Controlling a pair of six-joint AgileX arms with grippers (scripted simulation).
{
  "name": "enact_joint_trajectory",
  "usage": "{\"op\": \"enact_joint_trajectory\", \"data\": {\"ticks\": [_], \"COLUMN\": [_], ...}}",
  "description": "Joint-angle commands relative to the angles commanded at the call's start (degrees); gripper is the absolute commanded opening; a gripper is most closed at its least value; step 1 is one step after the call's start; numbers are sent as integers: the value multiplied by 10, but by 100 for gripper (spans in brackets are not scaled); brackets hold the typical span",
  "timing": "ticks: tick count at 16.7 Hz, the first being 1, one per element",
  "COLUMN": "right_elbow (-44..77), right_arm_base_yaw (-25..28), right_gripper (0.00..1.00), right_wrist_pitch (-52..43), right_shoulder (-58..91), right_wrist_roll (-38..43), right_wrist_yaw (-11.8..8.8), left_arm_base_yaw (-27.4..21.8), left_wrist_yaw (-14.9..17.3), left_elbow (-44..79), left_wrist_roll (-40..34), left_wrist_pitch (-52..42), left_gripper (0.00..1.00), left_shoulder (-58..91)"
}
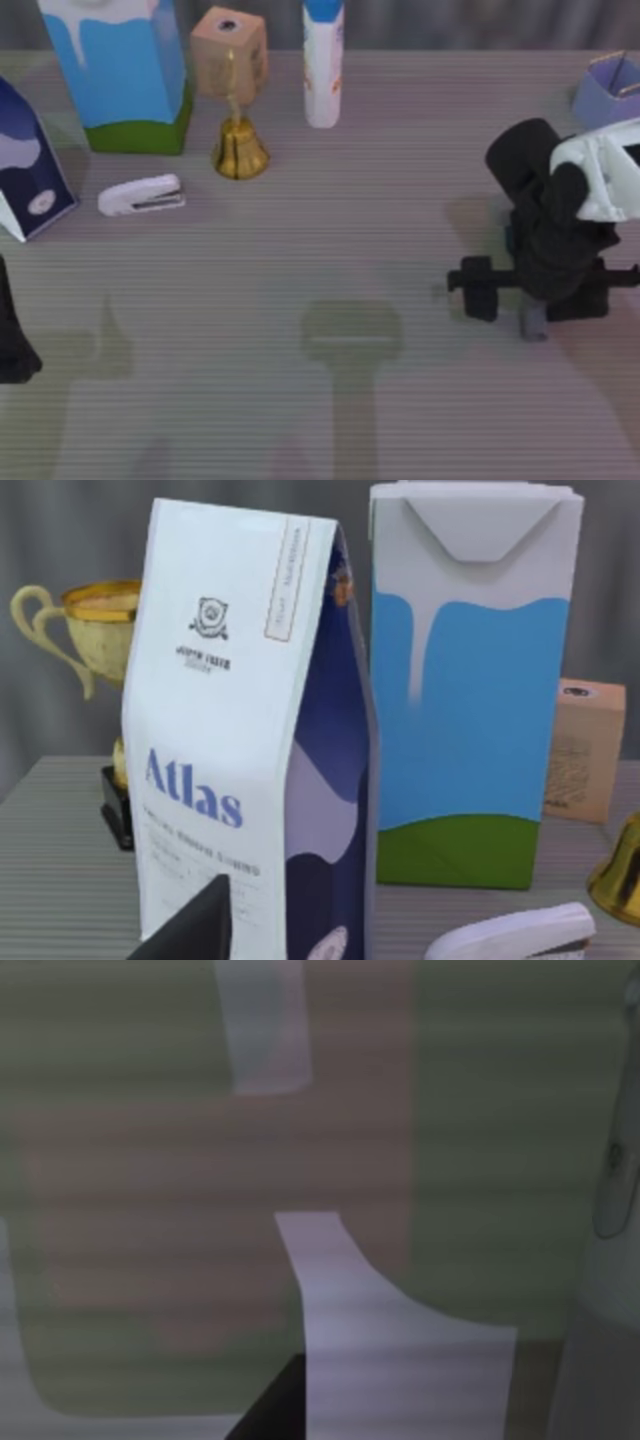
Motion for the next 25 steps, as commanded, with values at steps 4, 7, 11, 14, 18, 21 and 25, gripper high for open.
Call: {"op": "enact_joint_trajectory", "data": {"ticks": [4, 7, 11, 14, 18, 21, 25], "right_elbow": [0, 0, 0, 13, 1, -21, -70], "right_arm_base_yaw": [0, 0, 0, 7, 9, 10, 9], "right_gripper": [2, 0, 0, 0, 0, 0, 0], "right_wrist_pitch": [0, 0, 0, -7, 54, 153, 334], "right_shoulder": [0, 0, 0, -25, -37, -56, -89], "right_wrist_roll": [0, 0, 0, 19, 0, -27, -76], "right_wrist_yaw": [0, 0, 0, -30, -50, -80, -135], "left_arm_base_yaw": [0, 0, 0, 0, 0, 0, 0], "left_wrist_yaw": [0, 0, 0, 0, 0, 0, 0], "left_elbow": [0, 0, 0, 0, 0, 0, 0], "left_wrist_roll": [0, 0, 0, 0, 0, 0, 0], "left_wrist_pitch": [0, 0, 0, 0, 0, 0, 0], "left_gripper": [100, 100, 100, 100, 100, 100, 100], "left_shoulder": [0, 0, 0, 0, 0, 0, 0]}}
